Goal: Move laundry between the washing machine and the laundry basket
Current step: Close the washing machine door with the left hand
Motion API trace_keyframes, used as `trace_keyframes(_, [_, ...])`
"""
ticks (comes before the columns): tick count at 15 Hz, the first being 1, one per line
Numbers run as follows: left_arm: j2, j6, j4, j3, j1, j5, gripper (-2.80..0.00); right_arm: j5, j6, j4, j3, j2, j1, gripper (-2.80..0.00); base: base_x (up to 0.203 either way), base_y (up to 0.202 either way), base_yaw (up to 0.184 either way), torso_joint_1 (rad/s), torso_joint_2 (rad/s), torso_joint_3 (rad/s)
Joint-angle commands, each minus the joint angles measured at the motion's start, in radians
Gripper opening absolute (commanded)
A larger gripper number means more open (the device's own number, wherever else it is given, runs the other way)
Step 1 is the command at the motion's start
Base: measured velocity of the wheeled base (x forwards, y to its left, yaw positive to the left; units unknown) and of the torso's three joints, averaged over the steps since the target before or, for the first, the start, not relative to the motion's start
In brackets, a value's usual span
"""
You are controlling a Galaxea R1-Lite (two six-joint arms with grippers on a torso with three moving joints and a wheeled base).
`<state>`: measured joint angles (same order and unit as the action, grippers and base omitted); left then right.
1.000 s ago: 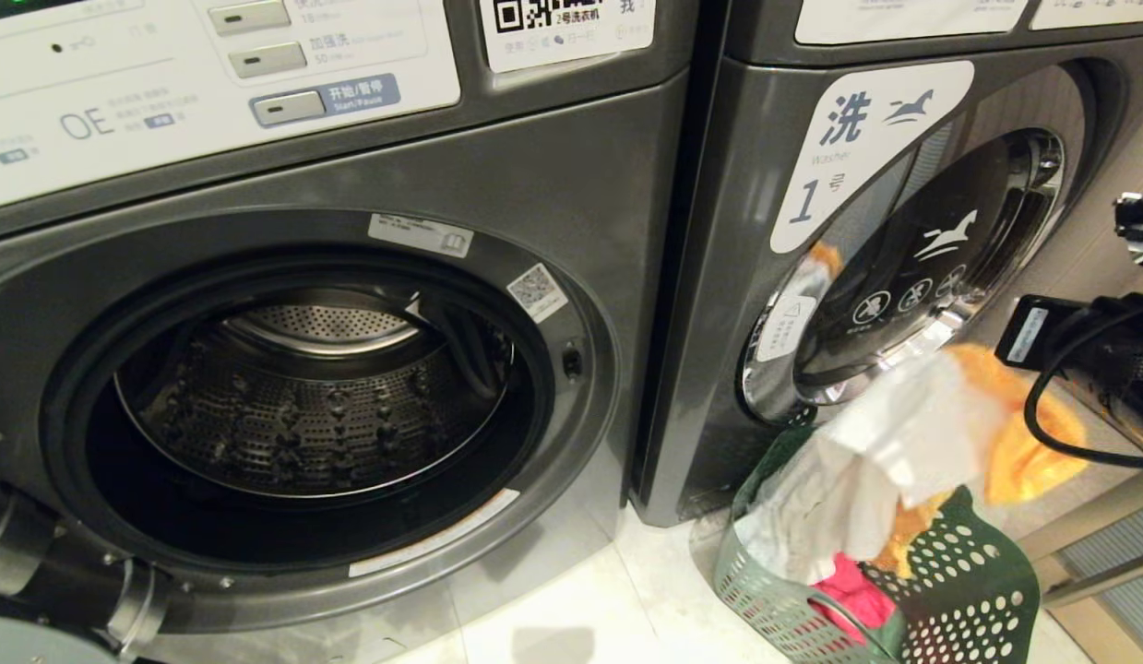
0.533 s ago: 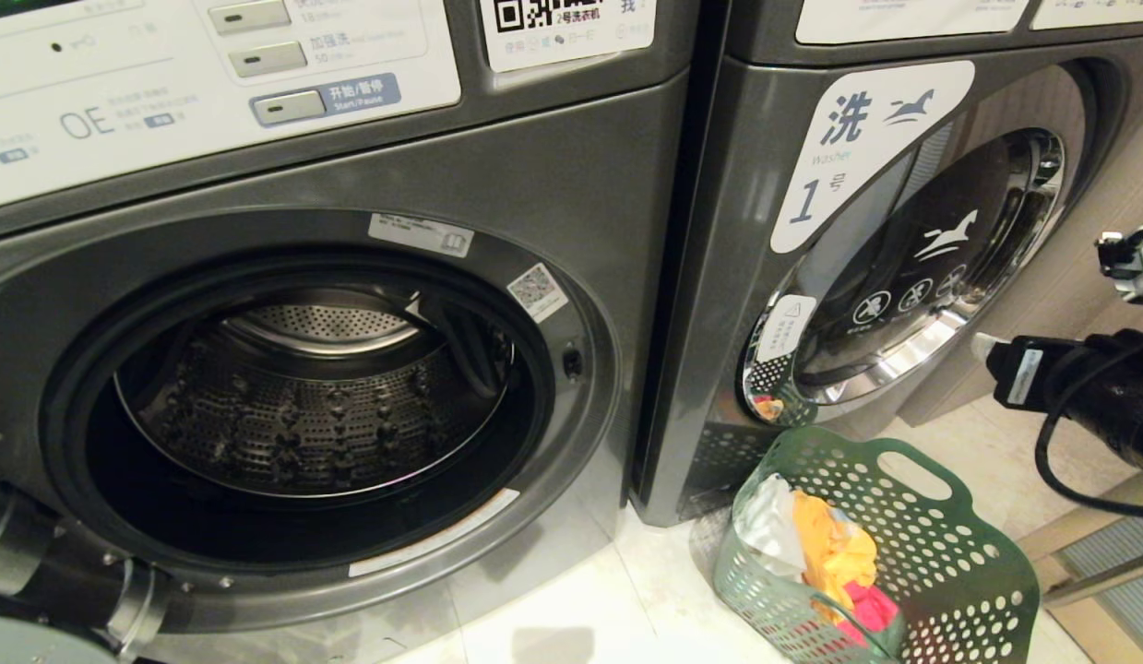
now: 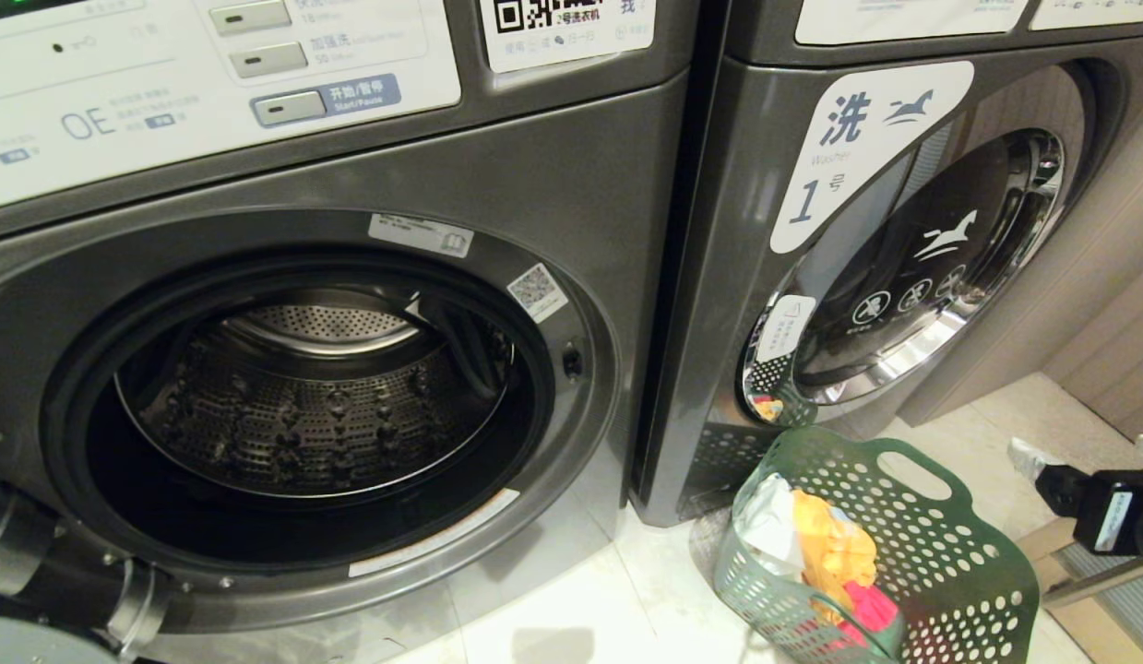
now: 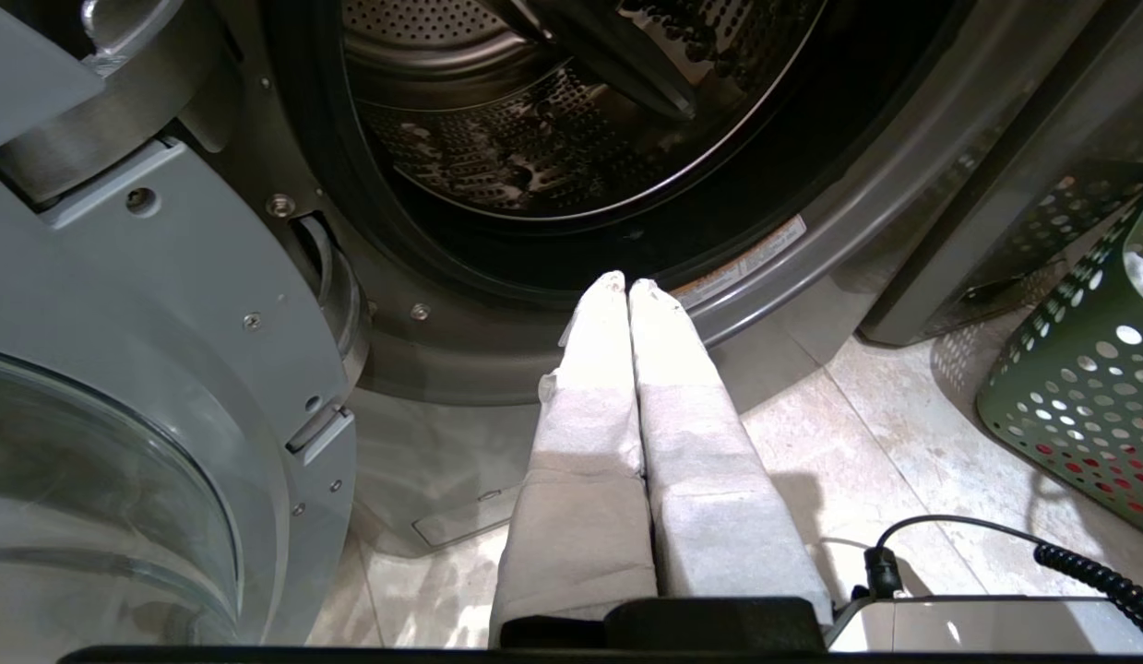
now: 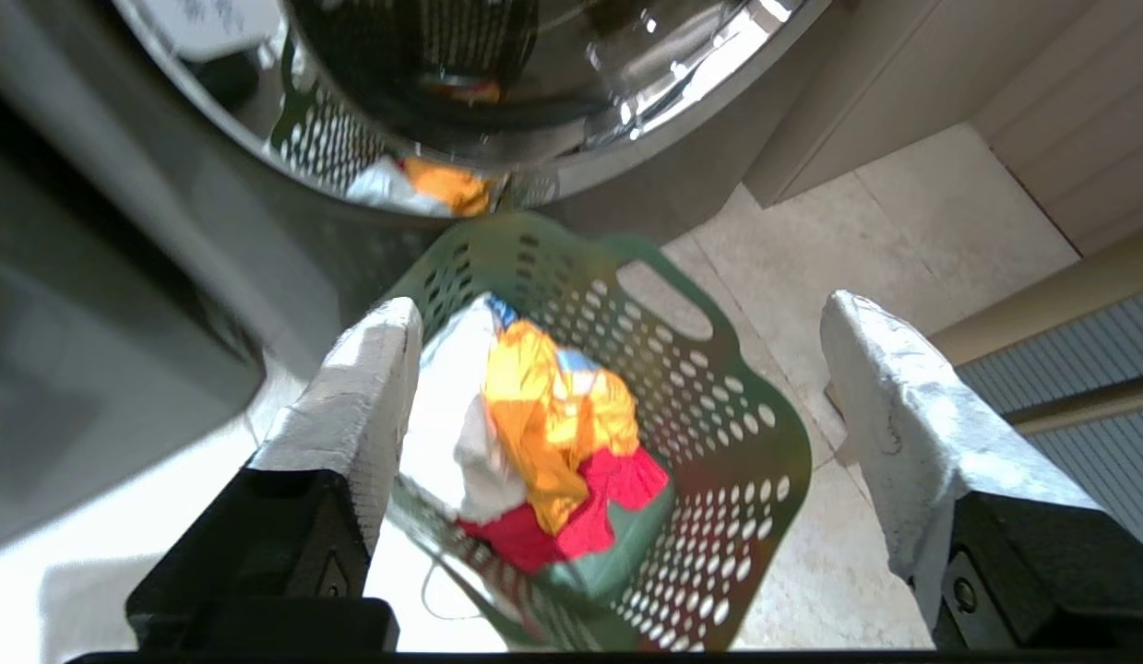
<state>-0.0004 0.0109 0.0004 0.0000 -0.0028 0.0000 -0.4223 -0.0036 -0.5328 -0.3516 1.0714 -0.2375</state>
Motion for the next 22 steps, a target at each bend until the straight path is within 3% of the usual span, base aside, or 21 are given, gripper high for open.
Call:
trace_keyframes(1, [-0.001,0.000,0.000,0.000,0.001,0.000,-2.80,0.007,-0.004,0.001,0.057,-0.073,-0.003,0.00,0.000,0.000,0.000,0.000,0.00,0.000])
trace_keyframes(6, [-0.001,0.000,0.000,0.000,0.000,0.000,-2.80,0.026,-0.009,0.039,0.301,-0.285,-0.003,0.00,0.000,0.000,0.000,0.000,0.00,0.000])
trace_keyframes(9, [-0.001,0.000,0.001,0.000,0.000,0.000,-2.80,0.059,-0.007,0.246,0.345,-0.458,0.013,0.00,0.000,0.000,0.000,0.000,0.00,0.000])
trace_keyframes(10, [-0.001,0.000,0.000,0.000,0.000,0.000,-2.80,0.073,-0.010,0.309,0.348,-0.511,0.023,-0.38,0.000,0.000,0.000,0.000,0.00,0.000])
trace_keyframes(11, [-0.001,0.000,0.000,0.000,0.000,0.000,-2.80,0.094,-0.022,0.341,0.350,-0.540,0.054,-2.80,0.000,0.000,0.000,0.000,0.00,0.000])
trace_keyframes(16, [-0.001,0.000,0.001,0.000,0.000,0.000,-2.80,0.288,-0.064,0.380,0.353,-0.676,0.238,-2.80,0.000,0.000,0.000,0.000,0.00,0.000])
trace_keyframes(18, [-0.001,0.000,0.000,0.000,0.000,0.000,-2.80,0.367,-0.077,0.434,0.353,-0.832,0.258,-2.80,0.000,0.000,0.000,0.000,0.00,0.000])
trace_keyframes(22, [-0.001,0.000,0.001,0.000,0.000,0.000,-2.80,0.442,-0.112,0.523,0.351,-1.072,0.246,-2.80,0.000,0.000,0.000,0.000,0.00,0.000])
